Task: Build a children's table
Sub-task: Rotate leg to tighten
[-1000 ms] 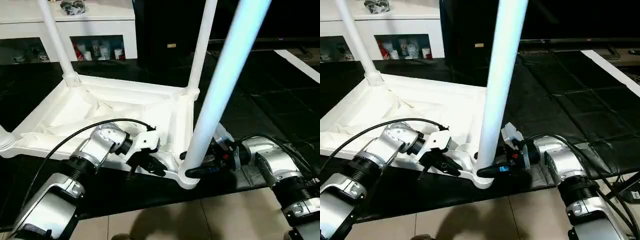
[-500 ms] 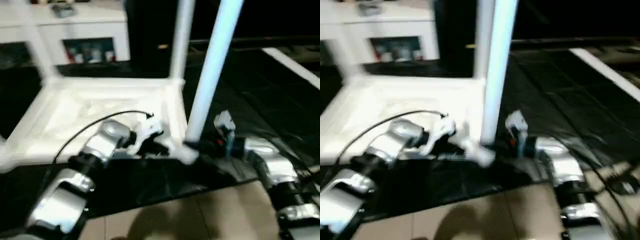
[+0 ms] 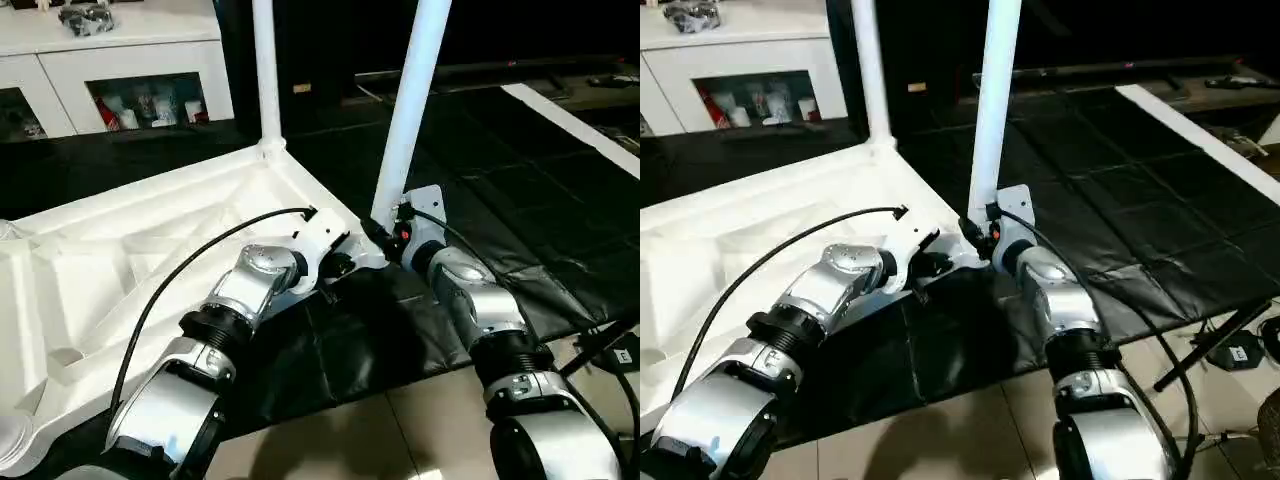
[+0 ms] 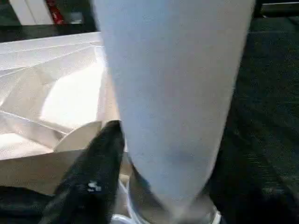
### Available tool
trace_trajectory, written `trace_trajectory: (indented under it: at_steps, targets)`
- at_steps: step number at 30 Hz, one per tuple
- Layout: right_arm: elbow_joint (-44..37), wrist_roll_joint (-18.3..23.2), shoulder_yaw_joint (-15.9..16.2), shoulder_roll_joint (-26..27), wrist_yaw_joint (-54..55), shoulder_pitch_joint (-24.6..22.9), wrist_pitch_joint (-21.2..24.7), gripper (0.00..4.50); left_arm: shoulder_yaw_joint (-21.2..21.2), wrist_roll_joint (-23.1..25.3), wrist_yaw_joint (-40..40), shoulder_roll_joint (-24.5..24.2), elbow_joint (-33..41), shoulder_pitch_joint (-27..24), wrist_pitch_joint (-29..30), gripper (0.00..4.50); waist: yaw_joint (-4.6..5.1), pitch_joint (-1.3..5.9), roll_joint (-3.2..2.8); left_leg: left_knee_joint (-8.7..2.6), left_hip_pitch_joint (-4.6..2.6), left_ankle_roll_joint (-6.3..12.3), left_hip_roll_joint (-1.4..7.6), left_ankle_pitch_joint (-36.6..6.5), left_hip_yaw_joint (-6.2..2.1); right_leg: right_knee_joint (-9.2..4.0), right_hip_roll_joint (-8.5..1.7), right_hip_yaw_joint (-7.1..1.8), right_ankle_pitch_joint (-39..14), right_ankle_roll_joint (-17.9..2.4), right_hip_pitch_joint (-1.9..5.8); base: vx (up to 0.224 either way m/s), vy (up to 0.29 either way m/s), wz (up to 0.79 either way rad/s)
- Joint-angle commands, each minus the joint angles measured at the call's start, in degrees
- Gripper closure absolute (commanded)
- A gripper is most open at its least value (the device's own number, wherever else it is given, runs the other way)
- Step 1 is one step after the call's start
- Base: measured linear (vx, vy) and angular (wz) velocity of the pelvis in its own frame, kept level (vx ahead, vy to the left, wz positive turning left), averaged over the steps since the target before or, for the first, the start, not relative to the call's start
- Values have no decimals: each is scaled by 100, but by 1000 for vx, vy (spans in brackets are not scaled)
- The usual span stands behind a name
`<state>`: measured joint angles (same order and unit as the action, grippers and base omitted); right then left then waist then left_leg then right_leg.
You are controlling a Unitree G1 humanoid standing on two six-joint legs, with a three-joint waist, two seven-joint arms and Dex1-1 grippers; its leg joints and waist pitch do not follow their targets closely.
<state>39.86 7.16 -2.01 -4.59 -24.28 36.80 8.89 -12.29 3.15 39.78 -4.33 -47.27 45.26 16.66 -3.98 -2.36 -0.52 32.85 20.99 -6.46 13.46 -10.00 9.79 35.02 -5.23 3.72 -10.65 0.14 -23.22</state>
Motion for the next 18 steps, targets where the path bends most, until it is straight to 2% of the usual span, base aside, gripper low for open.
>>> trace_trajectory:
  at_steps: [1,4,5,8,10,12,14,15,18]
  targets:
    - [-125,137,415,293,-684,-211,31,142,-102,-54,281,76,88,72,-306,450,-73,362,81,-321,-10,383,-104,-730,86,-380,-202,-166,-394,-1343,358,0,0,0]
    - [-297,199,415,98,-1017,-354,-10,133,-182,-82,655,-95,81,35,-381,450,-75,359,54,-329,-14,385,-91,-852,82,-389,-204,-176,-494,-1307,356,0,0,0]
    - [-469,275,471,-83,-1350,-472,-14,125,-271,-71,899,-231,113,-6,-557,450,-85,359,47,-332,-24,380,-85,-848,79,-388,-198,-173,-452,-1324,353,0,0,0]
    - [-703,359,547,-350,-1859,-625,-32,89,-324,-87,1237,-382,165,-37,-576,450,-115,367,38,-318,-22,404,-81,-811,83,-363,-193,-179,-234,-1382,364,0,0,0]
    - [-883,422,607,-625,-2360,-738,-62,84,-401,-76,1644,-541,203,-53,-645,450,-152,370,7,-318,-45,402,-78,-841,83,-357,-197,-171,-180,-1450,357,0,0,0]
    - [-1097,551,677,-1022,-3107,-863,-82,54,-552,-45,2265,-777,234,-74,-945,450,-162,378,26,-308,-32,445,-75,-833,88,-336,-190,-180,-28,-1482,375,0,0,0]
    - [-1172,587,746,-1275,-3560,-906,-86,48,-647,-56,2687,-925,286,-87,-1069,450,-201,378,21,-297,-34,485,-74,-809,85,-330,-183,-165,64,-1521,377,0,0,0]
    - [-1193,553,841,-1532,-4069,-912,-184,44,-751,-97,3213,-1086,355,-99,-1224,450,-229,375,3,-294,-39,509,-53,-859,95,-325,-187,-159,33,-1580,368,0,0,0]
    - [-1167,521,949,-1702,-4502,-890,-299,44,-840,-122,3568,-1184,406,-111,-1372,450,-284,377,-6,-291,-61,469,-36,-962,103,-316,-196,-160,-33,-1647,337,0,0,0]
